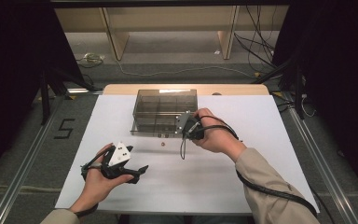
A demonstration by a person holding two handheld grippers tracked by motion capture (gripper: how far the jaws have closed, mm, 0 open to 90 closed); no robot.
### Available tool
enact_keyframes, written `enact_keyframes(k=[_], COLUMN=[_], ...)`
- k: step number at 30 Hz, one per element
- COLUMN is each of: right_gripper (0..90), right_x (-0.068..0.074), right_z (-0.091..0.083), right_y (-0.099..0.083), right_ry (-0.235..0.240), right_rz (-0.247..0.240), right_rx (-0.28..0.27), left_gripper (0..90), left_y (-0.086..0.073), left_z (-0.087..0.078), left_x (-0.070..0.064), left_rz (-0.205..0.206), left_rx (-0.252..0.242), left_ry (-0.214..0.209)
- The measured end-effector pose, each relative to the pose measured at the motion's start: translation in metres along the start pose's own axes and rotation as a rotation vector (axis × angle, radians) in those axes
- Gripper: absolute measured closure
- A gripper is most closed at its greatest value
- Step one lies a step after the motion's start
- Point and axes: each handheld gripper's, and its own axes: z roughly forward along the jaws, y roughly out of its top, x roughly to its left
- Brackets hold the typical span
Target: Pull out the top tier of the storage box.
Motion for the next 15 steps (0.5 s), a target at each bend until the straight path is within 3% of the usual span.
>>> enact_keyframes(k=[15], right_gripper=[87.9], right_x=[0.0029], right_z=[-0.0015], right_y=[-0.0011], right_ry=[0.024], right_rz=[0.009], right_rx=[-0.006], left_gripper=[14.0], left_y=[0.0], left_z=[-0.0002], left_x=[0.0001], left_rz=[0.0], left_rx=[-0.001], left_ry=[0.001])
